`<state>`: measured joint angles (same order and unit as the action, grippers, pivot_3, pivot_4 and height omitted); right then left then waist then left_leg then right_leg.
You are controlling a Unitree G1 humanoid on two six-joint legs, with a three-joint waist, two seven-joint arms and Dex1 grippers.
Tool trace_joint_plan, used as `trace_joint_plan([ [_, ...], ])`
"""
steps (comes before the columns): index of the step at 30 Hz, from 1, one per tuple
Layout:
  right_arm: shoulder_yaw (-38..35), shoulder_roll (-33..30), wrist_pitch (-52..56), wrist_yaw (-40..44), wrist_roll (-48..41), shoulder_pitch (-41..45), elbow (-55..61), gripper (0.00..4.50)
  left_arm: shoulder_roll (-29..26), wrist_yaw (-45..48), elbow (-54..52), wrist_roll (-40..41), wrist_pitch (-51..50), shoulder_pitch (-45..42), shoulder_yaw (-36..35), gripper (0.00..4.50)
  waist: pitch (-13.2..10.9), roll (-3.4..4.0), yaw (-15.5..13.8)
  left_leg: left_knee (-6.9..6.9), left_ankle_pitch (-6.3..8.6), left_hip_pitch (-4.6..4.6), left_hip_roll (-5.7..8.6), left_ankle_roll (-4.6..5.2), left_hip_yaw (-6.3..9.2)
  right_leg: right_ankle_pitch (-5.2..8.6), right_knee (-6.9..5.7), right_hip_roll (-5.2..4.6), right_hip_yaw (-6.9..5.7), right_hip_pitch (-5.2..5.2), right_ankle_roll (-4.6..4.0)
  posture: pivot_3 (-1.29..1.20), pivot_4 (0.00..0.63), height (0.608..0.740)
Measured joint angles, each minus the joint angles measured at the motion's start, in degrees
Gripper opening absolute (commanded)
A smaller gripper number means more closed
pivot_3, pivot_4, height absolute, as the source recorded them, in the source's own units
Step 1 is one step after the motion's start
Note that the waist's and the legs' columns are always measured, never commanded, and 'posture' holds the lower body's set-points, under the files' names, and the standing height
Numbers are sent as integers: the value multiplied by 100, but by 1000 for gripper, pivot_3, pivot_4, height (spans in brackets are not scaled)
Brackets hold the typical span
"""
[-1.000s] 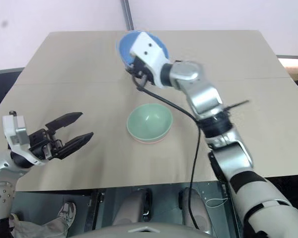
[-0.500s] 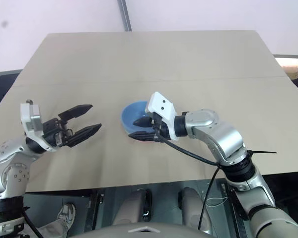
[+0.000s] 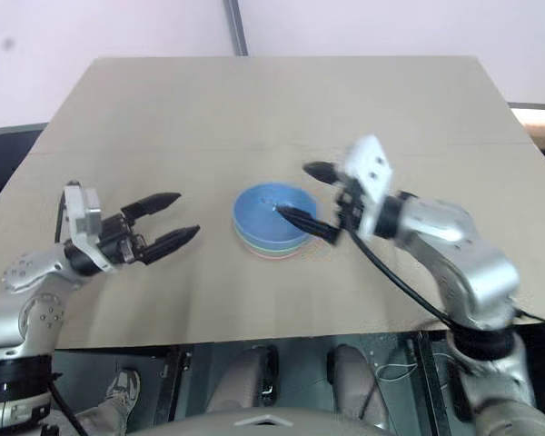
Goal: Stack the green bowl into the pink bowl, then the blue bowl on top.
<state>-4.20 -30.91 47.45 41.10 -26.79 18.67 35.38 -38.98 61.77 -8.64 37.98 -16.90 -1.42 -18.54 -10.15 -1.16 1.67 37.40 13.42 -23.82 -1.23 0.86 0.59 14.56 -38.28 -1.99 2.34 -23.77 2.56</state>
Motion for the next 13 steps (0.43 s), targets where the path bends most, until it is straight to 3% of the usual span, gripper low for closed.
trace_joint_plan([
  [8, -1075, -1073, -815, 436, 312, -1854, 21, 4475, -183, -25, -561, -118, 138, 540, -207, 4500, 0, 0, -4, 1, 0, 13, -8, 0, -8, 1, 5, 19, 5, 10, 1, 0, 150, 740],
  [10, -1603, -1208, -916, 747, 110, -2234, 18, 4475, -255, -21, -637, -308, 273, 696, -295, 4500, 0, 1, 24, 9, -1, 15, -13, 1, -14, 1, 4, 24, 12, 13, 2, 0, 150, 740],
  [11, -2318, -1492, -937, 1200, -205, -2631, -36, 4475, -556, 152, -714, -356, 282, 995, -477, 4500, 2, -2, 12, 10, -1, 17, -12, 1, -17, 2, 8, 22, 9, 20, 1, 0, 150, 740],
  [13, -2529, -1564, -937, 1300, -322, -2634, -45, 4475, -618, 218, -716, -305, 225, 1002, -567, 4500, 3, -3, 11, 12, -1, 19, -12, 1, -17, 3, 8, 21, 10, 22, 2, 0, 150, 740],
])
